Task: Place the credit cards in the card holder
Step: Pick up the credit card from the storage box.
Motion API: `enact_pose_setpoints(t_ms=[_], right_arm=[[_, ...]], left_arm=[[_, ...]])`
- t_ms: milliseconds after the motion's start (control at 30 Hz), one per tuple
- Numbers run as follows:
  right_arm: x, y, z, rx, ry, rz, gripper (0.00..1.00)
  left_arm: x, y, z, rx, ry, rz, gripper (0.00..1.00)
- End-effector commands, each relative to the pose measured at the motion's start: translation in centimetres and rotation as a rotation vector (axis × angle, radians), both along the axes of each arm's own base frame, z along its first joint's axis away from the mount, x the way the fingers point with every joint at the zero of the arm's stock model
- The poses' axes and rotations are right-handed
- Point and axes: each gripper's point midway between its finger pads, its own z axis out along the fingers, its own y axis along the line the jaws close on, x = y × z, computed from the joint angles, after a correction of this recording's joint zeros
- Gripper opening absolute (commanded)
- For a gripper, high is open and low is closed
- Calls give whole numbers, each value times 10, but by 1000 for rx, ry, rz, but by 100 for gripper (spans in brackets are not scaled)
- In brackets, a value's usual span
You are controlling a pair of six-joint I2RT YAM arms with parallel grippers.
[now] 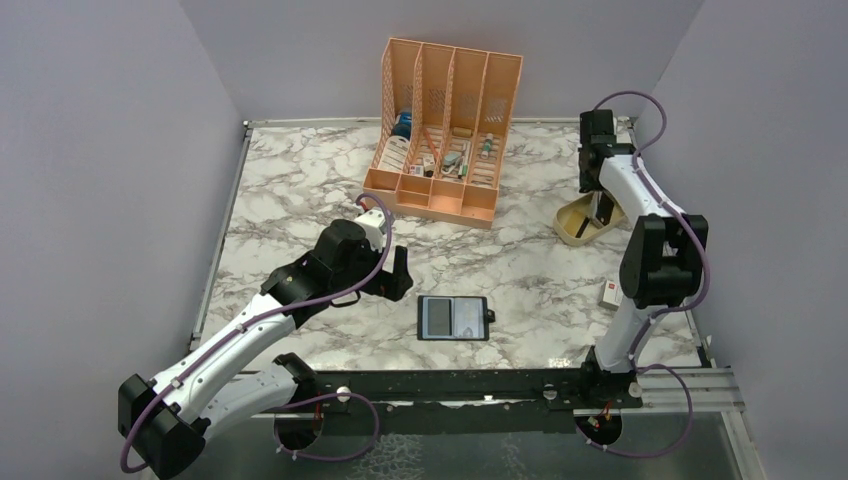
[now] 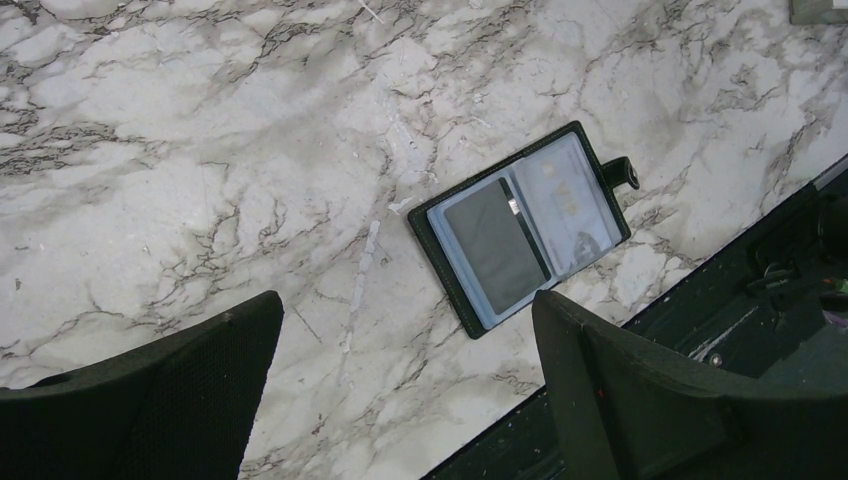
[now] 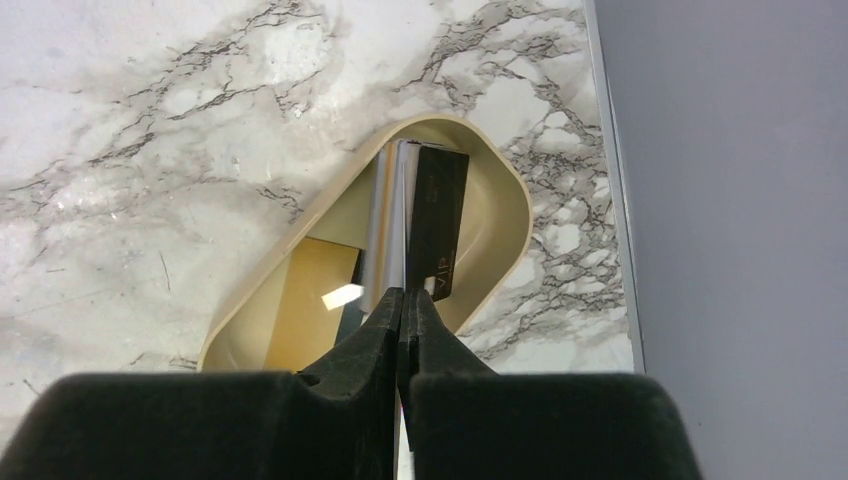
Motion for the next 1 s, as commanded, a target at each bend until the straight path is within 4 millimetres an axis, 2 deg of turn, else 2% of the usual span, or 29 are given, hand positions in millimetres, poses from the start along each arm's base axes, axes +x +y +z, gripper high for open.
enact_pose_setpoints(t_ms=[0, 100, 167, 267, 400, 567, 667, 800, 967], right_arm=[[-14, -3, 12, 10, -21, -42, 1], [-18, -11, 13, -32, -22, -66, 1], [-18, -8, 13, -14, -20, -66, 1], [-17, 5, 19, 64, -51, -39, 1], [-23, 25, 38, 185, -111, -8, 1], [-45, 65, 58, 370, -197, 104, 1], [-60, 101, 71, 543, -246, 218, 1], [-88, 160, 88, 802, -299, 386, 1], [-125, 215, 105, 1004, -337, 525, 1]], left_arm=[[6, 2, 8, -6, -18, 29, 98], [5, 0, 6, -15, -8, 29, 96], [4, 0, 6, -20, -7, 27, 96], [4, -1, 6, -25, -3, 28, 94], [3, -6, 5, -46, 13, 25, 91], [0, -18, 11, -123, 52, 23, 87], [-1, -28, 21, -206, 69, 27, 83], [-2, -42, 37, -333, 90, 35, 78], [-1, -55, 57, -482, 121, 57, 71]])
